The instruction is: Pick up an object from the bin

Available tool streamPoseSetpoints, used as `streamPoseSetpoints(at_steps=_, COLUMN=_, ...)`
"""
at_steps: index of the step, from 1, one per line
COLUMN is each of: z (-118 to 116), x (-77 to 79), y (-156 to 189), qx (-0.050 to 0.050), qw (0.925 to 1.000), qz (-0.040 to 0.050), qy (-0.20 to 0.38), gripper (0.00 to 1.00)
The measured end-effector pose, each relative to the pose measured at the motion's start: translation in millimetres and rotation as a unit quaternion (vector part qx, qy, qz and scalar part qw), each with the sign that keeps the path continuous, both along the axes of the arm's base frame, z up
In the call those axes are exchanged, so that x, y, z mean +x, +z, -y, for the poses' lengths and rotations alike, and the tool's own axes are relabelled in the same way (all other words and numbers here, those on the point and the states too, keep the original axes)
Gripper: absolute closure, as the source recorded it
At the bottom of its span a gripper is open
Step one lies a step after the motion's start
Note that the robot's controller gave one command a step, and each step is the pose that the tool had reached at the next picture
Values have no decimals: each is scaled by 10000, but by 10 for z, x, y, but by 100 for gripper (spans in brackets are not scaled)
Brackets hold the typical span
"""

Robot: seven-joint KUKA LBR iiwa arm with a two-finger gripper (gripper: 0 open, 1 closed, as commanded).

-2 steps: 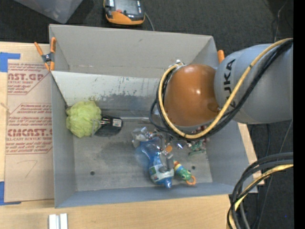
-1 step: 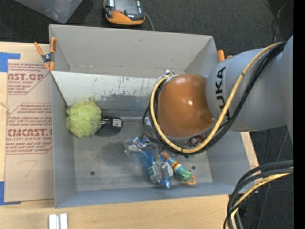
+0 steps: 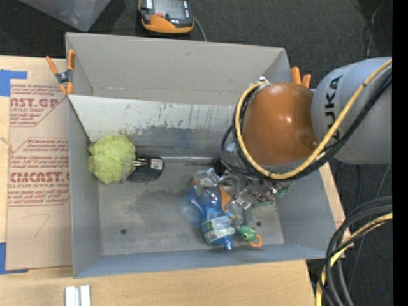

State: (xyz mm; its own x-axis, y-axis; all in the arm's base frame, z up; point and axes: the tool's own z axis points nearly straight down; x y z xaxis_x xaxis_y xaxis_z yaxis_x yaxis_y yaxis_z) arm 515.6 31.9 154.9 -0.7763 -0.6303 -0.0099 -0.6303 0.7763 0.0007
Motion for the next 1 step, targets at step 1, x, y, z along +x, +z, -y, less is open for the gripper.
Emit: streamPoseSetpoints(at_steps=1, z=272, x=558, y=-616, qx=49, qw=9863, qz=6, qy=1647, gripper=100)
